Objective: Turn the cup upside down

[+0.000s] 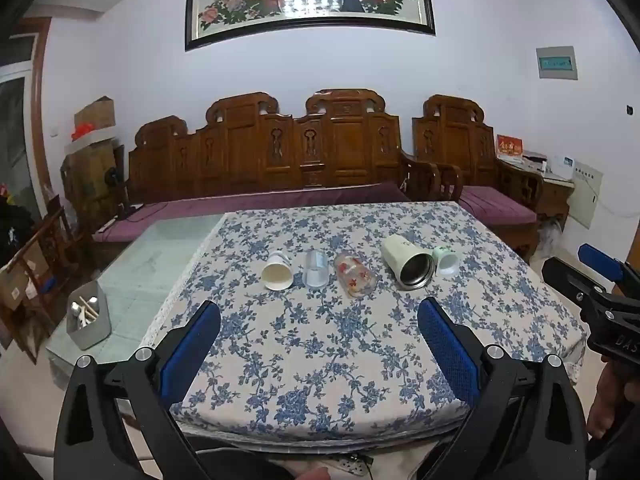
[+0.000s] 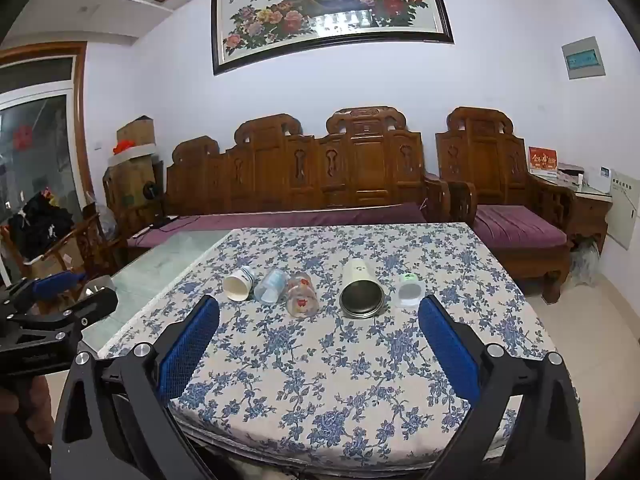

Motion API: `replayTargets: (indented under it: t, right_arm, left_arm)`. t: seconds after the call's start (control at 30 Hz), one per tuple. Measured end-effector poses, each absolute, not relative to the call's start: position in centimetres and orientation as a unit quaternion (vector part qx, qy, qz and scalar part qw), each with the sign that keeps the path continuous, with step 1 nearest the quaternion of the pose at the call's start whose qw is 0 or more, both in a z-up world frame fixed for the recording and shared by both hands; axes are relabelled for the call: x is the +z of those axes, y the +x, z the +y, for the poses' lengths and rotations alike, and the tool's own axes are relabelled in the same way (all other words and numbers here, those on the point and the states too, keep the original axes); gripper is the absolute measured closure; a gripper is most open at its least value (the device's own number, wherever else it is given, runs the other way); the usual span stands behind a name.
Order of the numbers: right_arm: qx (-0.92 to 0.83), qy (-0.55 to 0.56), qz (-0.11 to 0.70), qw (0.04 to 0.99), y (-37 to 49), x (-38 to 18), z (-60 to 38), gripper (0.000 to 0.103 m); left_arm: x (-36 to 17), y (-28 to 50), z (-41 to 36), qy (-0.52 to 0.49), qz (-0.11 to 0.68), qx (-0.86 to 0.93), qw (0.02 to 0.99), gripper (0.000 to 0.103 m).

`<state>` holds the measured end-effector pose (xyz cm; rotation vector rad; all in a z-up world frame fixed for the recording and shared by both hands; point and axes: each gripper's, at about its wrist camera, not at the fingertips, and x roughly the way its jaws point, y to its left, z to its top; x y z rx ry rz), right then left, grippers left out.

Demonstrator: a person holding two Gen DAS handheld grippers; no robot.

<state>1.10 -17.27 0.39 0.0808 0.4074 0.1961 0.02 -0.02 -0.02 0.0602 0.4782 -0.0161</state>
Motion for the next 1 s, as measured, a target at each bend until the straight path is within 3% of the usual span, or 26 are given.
replayTargets:
  t: [1.0]
  right_arm:
    - [0.101,0.042,0.199,0.974,1.26,0.21,-17.18,0.003]
  left_arm:
    - [0.82,-0.24,0.17,0.019,0.224,-0.011,0.974,0.008]
